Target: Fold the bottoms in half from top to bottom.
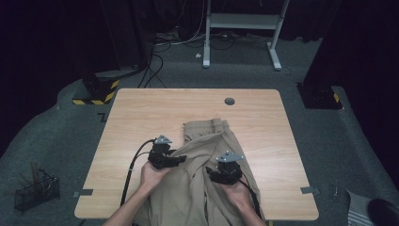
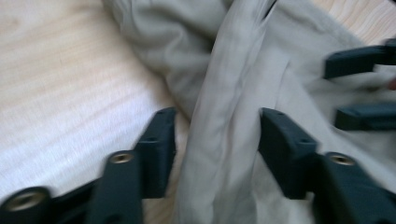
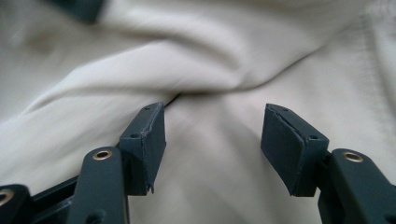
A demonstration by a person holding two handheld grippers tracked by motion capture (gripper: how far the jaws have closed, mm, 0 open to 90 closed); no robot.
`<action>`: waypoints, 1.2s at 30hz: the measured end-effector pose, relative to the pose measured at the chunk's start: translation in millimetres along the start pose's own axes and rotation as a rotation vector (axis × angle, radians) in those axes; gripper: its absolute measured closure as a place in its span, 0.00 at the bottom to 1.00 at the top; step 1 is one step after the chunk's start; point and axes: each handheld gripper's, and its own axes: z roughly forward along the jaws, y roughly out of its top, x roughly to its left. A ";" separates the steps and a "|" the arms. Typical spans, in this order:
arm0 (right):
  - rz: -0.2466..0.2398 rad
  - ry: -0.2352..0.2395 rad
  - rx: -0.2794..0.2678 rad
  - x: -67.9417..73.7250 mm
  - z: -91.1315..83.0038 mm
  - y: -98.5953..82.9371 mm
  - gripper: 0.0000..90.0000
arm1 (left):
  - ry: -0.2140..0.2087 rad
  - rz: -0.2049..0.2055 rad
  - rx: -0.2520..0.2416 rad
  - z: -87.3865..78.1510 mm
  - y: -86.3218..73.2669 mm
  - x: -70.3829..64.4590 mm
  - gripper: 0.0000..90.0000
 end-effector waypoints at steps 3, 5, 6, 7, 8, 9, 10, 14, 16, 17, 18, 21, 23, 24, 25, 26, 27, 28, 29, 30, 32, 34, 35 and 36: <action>-0.060 -0.011 0.058 10.7 2.9 -6.4 0.44 | 0.023 0.014 0.017 8.4 -2.7 0.7 0.77; -0.061 -0.021 0.037 11.7 5.6 -8.0 0.45 | 0.026 0.003 0.018 12.8 -2.7 3.6 0.87; -0.056 -0.027 0.034 11.5 7.6 -6.8 0.45 | 0.028 -0.003 0.019 14.7 -1.9 5.5 0.89; -0.054 -0.033 0.026 11.1 10.7 -5.0 0.45 | 0.030 -0.005 0.023 16.7 -0.6 8.0 0.92; -0.046 -0.039 0.022 11.0 14.2 -2.3 0.45 | 0.034 -0.011 0.020 18.4 1.0 11.1 0.94; -0.045 -0.046 0.022 10.6 18.2 1.2 0.46 | 0.038 -0.017 0.023 19.6 2.8 13.8 0.95; -0.044 -0.050 0.022 10.2 21.4 4.1 0.46 | 0.048 -0.026 0.026 21.5 8.0 20.4 0.96; -0.023 -0.075 0.023 6.4 42.6 23.0 0.46 | 0.082 -0.064 0.000 19.1 25.1 40.5 0.97; -0.010 -0.088 0.023 4.9 52.5 31.7 0.46 | 0.090 -0.077 -0.031 13.0 33.5 47.5 0.97; 0.002 -0.100 0.023 3.9 59.0 37.5 0.46 | 0.091 -0.080 -0.043 8.5 37.0 48.3 0.97; 0.011 -0.113 0.022 3.8 63.8 41.5 0.46 | 0.095 -0.069 -0.055 3.6 40.1 46.9 0.97; 0.025 -0.131 0.021 5.9 74.2 50.6 0.46 | 0.056 -0.064 -0.111 -11.7 45.5 36.3 0.97; 0.027 -0.128 0.024 6.3 76.0 52.4 0.46 | 0.000 -0.050 -0.135 -17.9 48.4 23.8 0.97; 0.027 -0.119 0.034 6.1 73.8 52.1 0.46 | -0.025 -0.045 -0.136 -17.7 49.2 17.8 0.97; 0.029 -0.106 0.048 5.5 70.3 51.4 0.46 | -0.049 -0.036 -0.129 -15.9 49.9 11.9 0.97; 0.035 -0.092 0.055 4.5 65.3 49.9 0.45 | -0.067 -0.028 -0.119 -13.6 50.2 7.6 0.97; 0.037 -0.089 0.058 3.8 60.3 48.2 0.45 | -0.087 -0.020 -0.105 -9.6 50.2 2.0 0.97; 0.042 -0.088 0.061 3.2 52.5 45.6 0.45 | -0.102 -0.005 -0.087 -4.2 49.9 -3.7 0.95; 0.036 -0.084 0.058 2.3 41.6 41.3 0.45 | -0.106 0.004 -0.078 -1.3 49.7 -6.3 0.92; 0.031 -0.086 0.055 2.2 34.9 38.1 0.46 | -0.113 0.012 -0.069 2.0 49.1 -9.2 0.89; 0.014 -0.096 0.052 3.0 17.8 28.0 0.46 | -0.111 0.027 -0.062 4.0 47.3 -14.2 0.79; -0.002 -0.105 0.053 3.5 3.7 15.9 0.46 | -0.087 0.042 -0.062 -0.5 44.2 -18.6 0.65; -0.009 -0.109 0.055 3.0 -1.3 9.5 0.45 | -0.075 0.053 -0.068 -4.9 41.8 -20.1 0.59; -0.015 -0.112 0.063 2.5 -5.3 3.5 0.45 | -0.063 0.066 -0.075 -10.2 39.0 -21.2 0.55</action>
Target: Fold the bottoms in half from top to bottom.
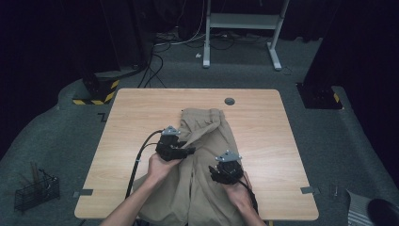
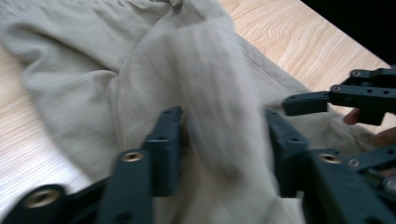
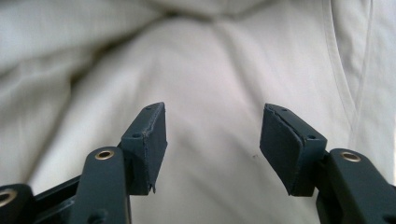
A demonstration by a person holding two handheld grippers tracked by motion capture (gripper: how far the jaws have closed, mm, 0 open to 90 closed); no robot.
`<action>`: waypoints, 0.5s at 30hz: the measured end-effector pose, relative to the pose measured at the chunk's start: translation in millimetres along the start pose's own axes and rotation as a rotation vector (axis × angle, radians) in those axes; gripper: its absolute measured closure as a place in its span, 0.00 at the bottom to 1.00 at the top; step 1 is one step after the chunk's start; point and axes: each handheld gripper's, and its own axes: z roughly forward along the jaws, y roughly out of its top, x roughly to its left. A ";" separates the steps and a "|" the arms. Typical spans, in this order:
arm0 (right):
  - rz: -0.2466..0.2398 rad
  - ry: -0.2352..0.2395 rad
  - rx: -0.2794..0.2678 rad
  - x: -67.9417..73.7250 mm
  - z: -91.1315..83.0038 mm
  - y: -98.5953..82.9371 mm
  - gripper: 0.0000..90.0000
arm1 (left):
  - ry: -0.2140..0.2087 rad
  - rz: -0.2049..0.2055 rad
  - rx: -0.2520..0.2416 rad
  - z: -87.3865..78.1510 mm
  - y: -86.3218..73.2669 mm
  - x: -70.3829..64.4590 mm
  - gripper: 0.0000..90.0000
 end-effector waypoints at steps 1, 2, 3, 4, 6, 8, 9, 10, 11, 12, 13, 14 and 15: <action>0.000 -0.001 0.007 -0.5 -2.4 -6.0 0.45 | 0.010 0.007 0.002 -6.3 -2.7 -0.7 0.50; -0.004 -0.002 0.013 -1.4 -3.8 -11.5 0.45 | 0.008 0.003 -0.003 -14.3 -7.3 0.0 0.46; -0.001 -0.002 0.022 -1.6 -3.9 -17.5 0.45 | 0.001 -0.006 -0.005 -18.7 -10.4 1.3 0.42; 0.002 0.002 0.008 -2.2 -4.2 -20.7 0.45 | -0.011 -0.025 -0.001 -25.2 -16.4 4.4 0.40; 0.026 0.013 -0.017 -4.8 -3.6 -24.6 0.44 | 0.003 -0.039 0.013 -29.7 -26.5 8.5 0.38; 0.032 0.006 -0.034 -5.7 -0.9 -24.5 0.44 | 0.061 -0.044 0.056 -26.6 -41.4 13.7 0.39; 0.035 0.004 -0.035 -6.5 1.0 -22.6 0.44 | 0.084 -0.050 0.068 -24.1 -46.4 15.7 0.41; 0.036 0.002 -0.036 -7.3 2.3 -21.5 0.44 | 0.109 -0.055 0.081 -20.2 -52.6 18.7 0.44; 0.038 0.000 -0.033 -8.0 3.7 -20.0 0.44 | 0.124 -0.060 0.090 -17.1 -56.8 21.1 0.50; 0.039 0.001 -0.034 -8.4 4.8 -18.9 0.44 | 0.136 -0.070 0.104 -11.9 -62.6 25.5 0.56; 0.033 0.000 -0.035 -9.5 6.6 -17.3 0.44 | 0.137 -0.081 0.107 -8.4 -65.9 28.8 0.64; 0.037 0.000 -0.034 -9.7 7.7 -16.2 0.44 | 0.135 -0.093 0.093 -6.6 -68.0 32.2 0.71; 0.037 -0.002 -0.037 -10.3 9.0 -15.2 0.44 | 0.135 -0.110 0.089 -6.4 -67.4 34.0 0.80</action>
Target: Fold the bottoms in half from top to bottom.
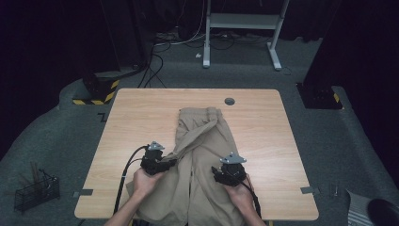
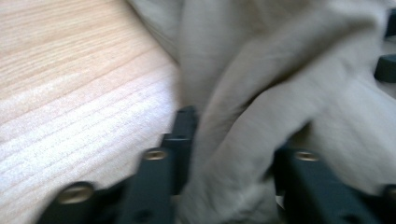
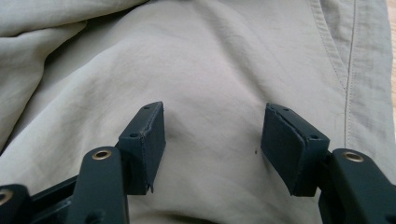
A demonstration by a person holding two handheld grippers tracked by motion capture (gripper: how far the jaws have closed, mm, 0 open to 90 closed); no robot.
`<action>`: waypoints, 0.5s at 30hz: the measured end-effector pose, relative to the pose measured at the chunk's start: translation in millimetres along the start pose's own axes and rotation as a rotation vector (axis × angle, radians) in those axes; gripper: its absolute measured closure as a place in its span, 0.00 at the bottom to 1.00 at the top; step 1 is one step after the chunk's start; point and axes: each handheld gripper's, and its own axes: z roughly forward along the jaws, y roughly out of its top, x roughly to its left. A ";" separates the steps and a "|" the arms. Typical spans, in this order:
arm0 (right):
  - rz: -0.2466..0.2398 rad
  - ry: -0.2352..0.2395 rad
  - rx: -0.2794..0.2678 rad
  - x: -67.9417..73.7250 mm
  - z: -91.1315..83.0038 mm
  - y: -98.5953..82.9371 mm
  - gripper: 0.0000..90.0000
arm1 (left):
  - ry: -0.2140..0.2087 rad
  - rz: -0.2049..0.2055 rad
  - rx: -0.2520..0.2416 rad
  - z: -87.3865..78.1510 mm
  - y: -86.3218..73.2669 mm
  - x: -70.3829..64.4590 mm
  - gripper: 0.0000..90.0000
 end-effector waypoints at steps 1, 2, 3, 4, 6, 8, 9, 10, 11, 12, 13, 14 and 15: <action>0.002 -0.002 0.001 0.0 0.3 0.5 0.44 | -0.009 -0.024 -0.009 -0.8 1.9 2.3 0.84; 0.004 -0.004 0.001 0.0 0.7 0.8 0.44 | -0.015 -0.040 -0.024 -2.7 3.3 3.6 0.89; 0.006 -0.007 0.000 0.2 1.0 1.0 0.44 | -0.014 -0.044 -0.038 -7.8 7.0 4.7 0.91; 0.008 -0.010 0.001 0.4 1.4 1.4 0.44 | -0.018 -0.045 -0.051 -13.0 10.5 4.4 0.94; 0.014 -0.014 0.003 0.5 3.1 3.1 0.44 | -0.025 -0.043 -0.091 -25.0 18.0 3.9 0.96; 0.022 -0.021 0.001 0.7 7.4 7.0 0.44 | -0.034 -0.042 -0.121 -33.4 25.8 2.7 0.97; 0.021 -0.020 0.002 0.8 9.6 9.1 0.44 | -0.045 -0.046 -0.139 -37.5 31.0 0.4 0.97; 0.018 -0.021 0.002 0.5 13.8 12.9 0.44 | -0.057 -0.047 -0.150 -39.3 34.8 -3.2 0.97; 0.021 -0.023 0.000 0.5 17.3 16.1 0.44 | -0.071 -0.042 -0.156 -39.8 38.4 -8.8 0.97; 0.025 -0.027 0.001 0.8 20.3 18.8 0.44 | -0.085 -0.029 -0.161 -38.9 41.8 -14.9 0.97; 0.029 -0.033 0.001 1.2 23.0 21.4 0.44 | -0.099 -0.021 -0.159 -36.5 45.2 -21.8 0.97; 0.030 -0.034 0.001 1.7 25.7 23.8 0.44 | -0.106 -0.008 -0.152 -32.7 48.8 -28.4 0.97; 0.029 -0.034 0.002 1.7 28.3 26.4 0.44 | -0.110 0.009 -0.140 -27.7 52.2 -34.0 0.97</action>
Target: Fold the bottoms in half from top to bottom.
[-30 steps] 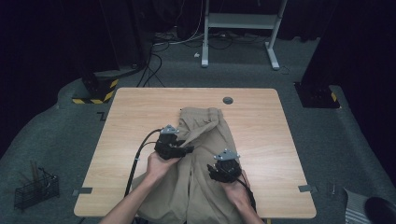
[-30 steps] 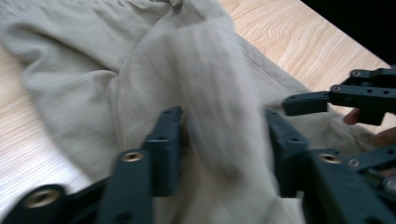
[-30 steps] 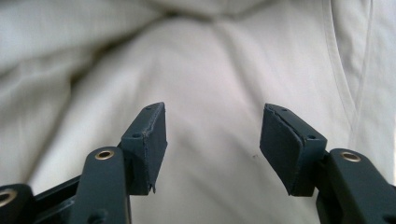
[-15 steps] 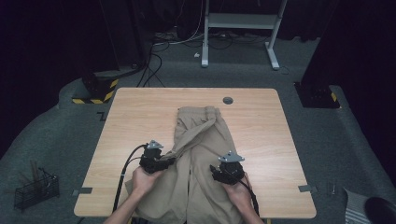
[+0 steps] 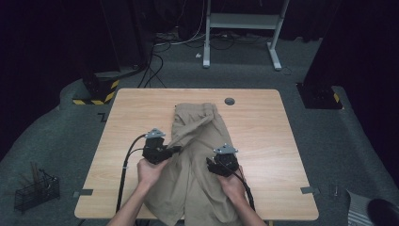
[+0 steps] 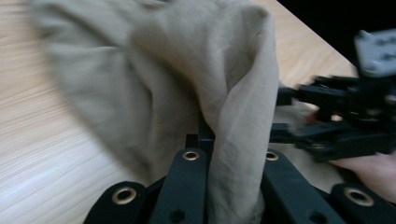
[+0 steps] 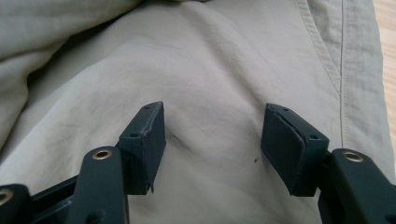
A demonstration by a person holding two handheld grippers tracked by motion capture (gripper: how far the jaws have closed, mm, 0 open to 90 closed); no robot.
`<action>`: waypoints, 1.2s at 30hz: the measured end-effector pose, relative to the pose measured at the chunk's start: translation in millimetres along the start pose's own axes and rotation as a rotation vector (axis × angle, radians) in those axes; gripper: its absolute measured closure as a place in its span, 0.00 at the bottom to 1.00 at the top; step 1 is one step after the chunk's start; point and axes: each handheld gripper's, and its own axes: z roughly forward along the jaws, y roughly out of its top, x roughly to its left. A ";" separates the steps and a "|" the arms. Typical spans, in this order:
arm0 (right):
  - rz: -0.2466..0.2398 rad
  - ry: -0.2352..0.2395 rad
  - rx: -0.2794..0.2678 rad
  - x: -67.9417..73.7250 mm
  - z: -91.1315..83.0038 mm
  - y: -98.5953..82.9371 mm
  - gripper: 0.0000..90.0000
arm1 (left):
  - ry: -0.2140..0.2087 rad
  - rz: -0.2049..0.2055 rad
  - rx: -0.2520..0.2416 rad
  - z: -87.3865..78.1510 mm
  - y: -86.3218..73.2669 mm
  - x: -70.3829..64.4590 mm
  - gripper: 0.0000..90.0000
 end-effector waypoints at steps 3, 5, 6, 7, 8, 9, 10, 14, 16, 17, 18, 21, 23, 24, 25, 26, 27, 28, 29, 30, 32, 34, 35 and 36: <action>-0.001 0.001 0.001 -1.9 7.0 6.4 0.44 | -0.020 -0.001 0.038 20.6 1.6 -9.0 0.97; 0.000 0.000 0.000 -2.8 9.1 8.3 0.44 | -0.018 0.015 0.099 41.3 -0.8 -15.4 0.97; 0.002 0.000 0.001 -2.9 9.2 8.4 0.44 | -0.009 0.027 0.121 49.5 -1.9 -17.0 0.96; 0.002 0.001 0.001 -3.0 9.1 8.4 0.44 | 0.000 0.035 0.137 56.7 -2.8 -18.1 0.96; 0.003 0.004 0.002 -3.2 9.0 8.3 0.44 | 0.014 0.040 0.147 62.5 -3.3 -19.1 0.93; 0.004 0.010 0.002 -3.5 8.9 8.2 0.43 | 0.036 0.060 0.154 66.2 -3.2 -20.6 0.88; -0.005 0.017 0.003 -4.2 8.5 8.0 0.43 | 0.042 0.089 0.154 67.3 -3.2 -23.6 0.83; -0.025 0.033 0.001 -6.3 -5.5 5.3 0.44 | 0.087 0.154 0.121 47.3 -6.7 -33.1 0.59; -0.024 0.060 -0.016 -7.8 -20.1 -0.4 0.44 | 0.106 0.146 0.088 32.1 -11.0 -33.3 0.49; -0.026 0.066 -0.016 -7.8 -24.7 -3.2 0.44 | 0.116 0.144 0.072 23.2 -14.0 -33.1 0.46; -0.028 0.073 -0.013 -7.6 -30.5 -7.4 0.44 | 0.130 0.146 0.060 14.4 -17.8 -32.6 0.43; -0.050 0.074 -0.007 -8.0 -43.2 -23.1 0.44 | 0.165 0.129 0.043 -3.9 -32.2 -29.0 0.39; -0.046 0.073 0.017 -10.1 -45.3 -34.2 0.44 | 0.203 0.106 0.082 -9.9 -48.6 -24.7 0.39; -0.044 0.071 0.025 -11.1 -44.5 -38.5 0.44 | 0.209 0.097 0.095 -9.8 -53.5 -23.1 0.39; -0.047 0.071 0.004 -11.5 -44.7 -41.2 0.44 | 0.224 0.091 0.117 -8.4 -59.5 -20.8 0.39; -0.044 0.069 0.001 -11.4 -44.8 -41.8 0.44 | 0.238 0.086 0.136 -5.7 -65.0 -18.3 0.39; -0.052 0.068 0.000 -11.3 -43.9 -40.9 0.44 | 0.248 0.076 0.145 -1.9 -69.7 -15.0 0.39; -0.051 0.069 0.000 -10.7 -42.4 -39.6 0.44 | 0.254 0.062 0.155 3.7 -74.2 -10.2 0.39; -0.054 0.069 -0.001 -10.6 -40.0 -37.5 0.43 | 0.262 0.059 0.160 7.3 -76.0 -7.3 0.39; -0.055 0.069 -0.002 -10.8 -38.3 -36.1 0.43 | 0.278 0.069 0.127 11.4 -77.7 -5.1 0.38; -0.050 0.065 -0.001 -11.6 -32.3 -30.6 0.43 | 0.302 0.087 0.126 17.2 -73.3 -2.2 0.39; -0.039 0.056 -0.001 -12.9 -27.6 -26.3 0.43 | 0.320 0.108 0.129 24.8 -65.9 4.7 0.39; -0.029 0.045 -0.001 -14.0 -23.2 -22.3 0.43 | 0.330 0.120 0.126 27.5 -63.1 8.8 0.39; -0.023 0.040 0.000 -14.7 -20.3 -19.5 0.43 | 0.337 0.112 0.111 31.5 -58.7 16.8 0.38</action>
